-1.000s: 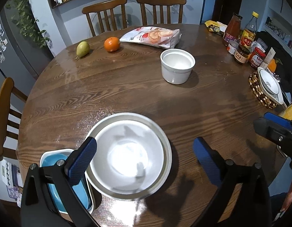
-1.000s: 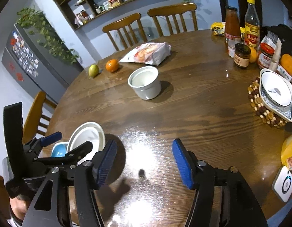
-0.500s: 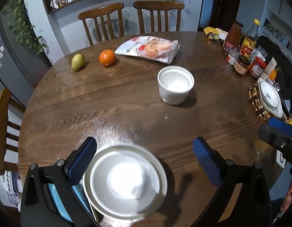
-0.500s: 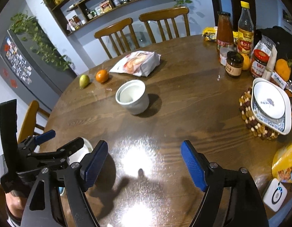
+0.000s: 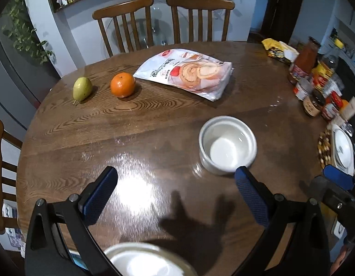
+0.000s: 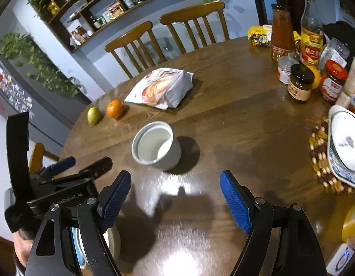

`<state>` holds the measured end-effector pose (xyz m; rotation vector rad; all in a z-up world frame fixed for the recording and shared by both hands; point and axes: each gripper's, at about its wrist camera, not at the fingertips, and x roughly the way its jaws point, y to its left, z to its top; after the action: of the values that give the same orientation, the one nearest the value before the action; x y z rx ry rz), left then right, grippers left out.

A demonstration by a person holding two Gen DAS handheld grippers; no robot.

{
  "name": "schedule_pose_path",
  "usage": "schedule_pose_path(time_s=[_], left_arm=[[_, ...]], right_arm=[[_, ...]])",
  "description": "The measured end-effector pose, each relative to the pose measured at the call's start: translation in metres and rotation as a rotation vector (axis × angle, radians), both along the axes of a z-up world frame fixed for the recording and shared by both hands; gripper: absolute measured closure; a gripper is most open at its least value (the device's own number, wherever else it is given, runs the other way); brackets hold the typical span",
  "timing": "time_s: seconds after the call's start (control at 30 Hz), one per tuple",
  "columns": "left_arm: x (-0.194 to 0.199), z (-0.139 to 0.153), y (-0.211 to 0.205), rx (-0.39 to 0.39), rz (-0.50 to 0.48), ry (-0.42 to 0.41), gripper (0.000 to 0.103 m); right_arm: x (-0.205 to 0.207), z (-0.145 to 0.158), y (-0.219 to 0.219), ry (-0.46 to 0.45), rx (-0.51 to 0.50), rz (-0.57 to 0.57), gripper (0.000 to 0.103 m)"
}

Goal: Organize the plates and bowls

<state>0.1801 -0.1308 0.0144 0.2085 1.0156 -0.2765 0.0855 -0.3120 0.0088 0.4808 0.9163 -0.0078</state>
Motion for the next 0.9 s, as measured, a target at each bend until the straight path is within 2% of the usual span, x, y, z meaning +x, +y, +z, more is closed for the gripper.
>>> schedule_pose_path(time_s=[0.33, 0.43, 0.6, 0.67, 0.7, 0.83, 0.9], left_arm=[[0.032, -0.029, -0.018, 0.04, -0.018, 0.049, 0.006], [0.037, -0.039, -0.024, 0.048, -0.031, 0.065, 0.013], [0.042, -0.051, -0.031, 0.042, -0.051, 0.093, 0.019], [0.044, -0.056, -0.034, 0.034, -0.059, 0.104, 0.036], [0.045, -0.057, -0.035, 0.032, -0.065, 0.11, 0.039], [0.047, -0.063, -0.039, 0.016, -0.084, 0.127, 0.043], [0.048, -0.065, -0.042, 0.0, -0.097, 0.142, 0.05]], right_arm=[[0.066, -0.035, -0.003, 0.094, 0.024, -0.001, 0.023], [0.078, -0.048, -0.002, 0.118, 0.049, 0.0, 0.025], [0.09, -0.067, -0.003, 0.142, 0.112, 0.0, 0.045], [0.093, -0.071, -0.003, 0.147, 0.121, 0.004, 0.049], [0.094, -0.074, -0.002, 0.152, 0.119, 0.009, 0.052], [0.098, -0.081, 0.0, 0.161, 0.133, 0.031, 0.06], [0.1, -0.082, 0.0, 0.166, 0.138, 0.037, 0.065]])
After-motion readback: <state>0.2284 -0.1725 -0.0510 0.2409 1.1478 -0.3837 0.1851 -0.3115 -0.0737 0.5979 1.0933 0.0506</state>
